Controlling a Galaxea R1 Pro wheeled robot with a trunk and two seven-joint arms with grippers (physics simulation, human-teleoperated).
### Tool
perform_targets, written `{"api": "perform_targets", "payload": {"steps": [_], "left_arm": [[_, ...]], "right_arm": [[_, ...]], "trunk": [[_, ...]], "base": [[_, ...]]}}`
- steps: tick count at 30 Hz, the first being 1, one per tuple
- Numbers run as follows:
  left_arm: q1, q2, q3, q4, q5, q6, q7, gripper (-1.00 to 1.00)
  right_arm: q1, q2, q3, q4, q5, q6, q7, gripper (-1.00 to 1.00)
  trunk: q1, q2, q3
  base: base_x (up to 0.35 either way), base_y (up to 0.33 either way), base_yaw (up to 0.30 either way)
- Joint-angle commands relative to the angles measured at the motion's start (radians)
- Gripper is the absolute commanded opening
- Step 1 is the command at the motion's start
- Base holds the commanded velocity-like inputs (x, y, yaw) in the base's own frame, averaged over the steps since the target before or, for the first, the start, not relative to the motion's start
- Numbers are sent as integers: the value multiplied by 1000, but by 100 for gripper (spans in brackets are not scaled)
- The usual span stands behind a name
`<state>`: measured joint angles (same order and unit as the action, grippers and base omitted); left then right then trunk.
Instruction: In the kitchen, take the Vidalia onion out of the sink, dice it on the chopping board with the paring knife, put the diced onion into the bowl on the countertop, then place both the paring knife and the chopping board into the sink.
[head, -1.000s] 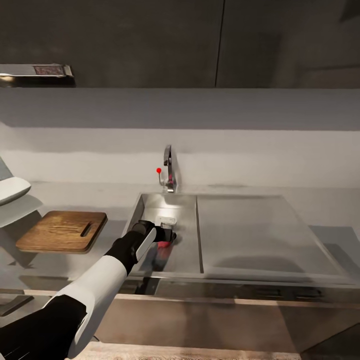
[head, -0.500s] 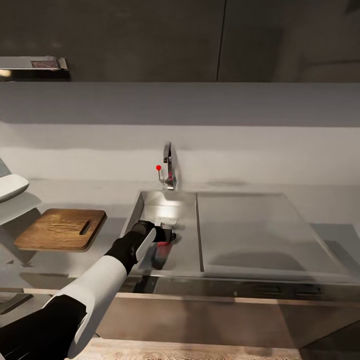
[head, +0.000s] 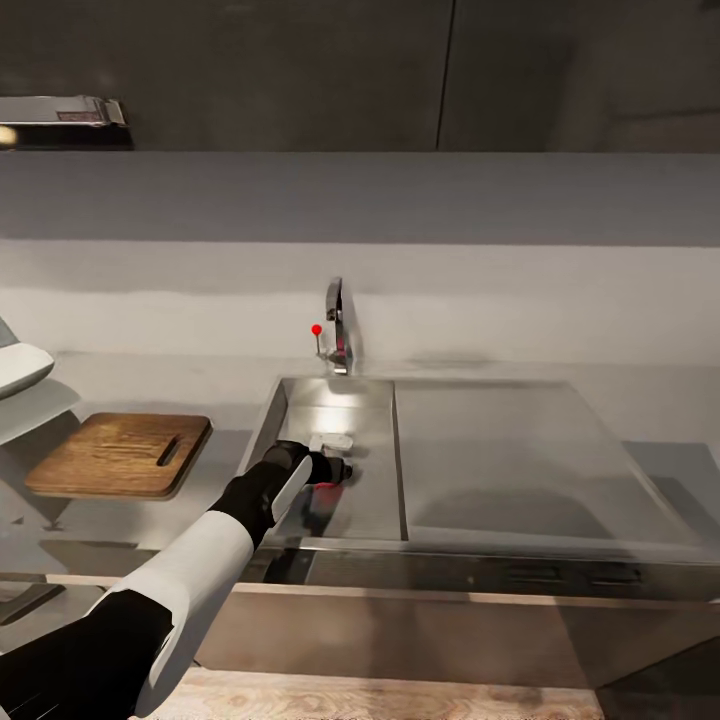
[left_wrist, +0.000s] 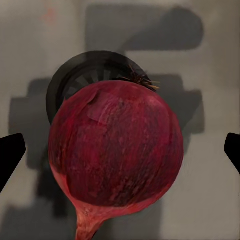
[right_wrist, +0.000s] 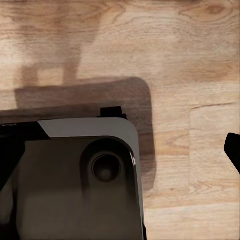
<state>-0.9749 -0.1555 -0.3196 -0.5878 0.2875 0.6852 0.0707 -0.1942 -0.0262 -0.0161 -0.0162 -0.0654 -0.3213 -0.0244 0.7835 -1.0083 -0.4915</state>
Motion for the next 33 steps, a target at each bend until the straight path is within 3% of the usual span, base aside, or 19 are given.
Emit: {"api": "perform_targets", "payload": {"steps": [1,18,19,33], "left_arm": [[-1,1,-4,-1,10,4,7,100],[-1,2,-4,0,10,4,8,100],[-1,2,-4,0,10,4,8,-100],[-1,4,-4,1,10,4,8,-100]], "right_arm": [[-1,0,-1,1,-7,-4,1,100],[-1,0,-1,1,-7,-4,-2,100],[-1,0,-1,1,-7,-4,-2,100],[-1,0,-1,1,-7,-4,-1,100]], "trunk": [[0,-1,-2],[0,-1,-4],[0,-1,-4],[0,-1,-4]], "base": [[0,0,0],[0,0,0],[0,0,0],[0,0,0]]}}
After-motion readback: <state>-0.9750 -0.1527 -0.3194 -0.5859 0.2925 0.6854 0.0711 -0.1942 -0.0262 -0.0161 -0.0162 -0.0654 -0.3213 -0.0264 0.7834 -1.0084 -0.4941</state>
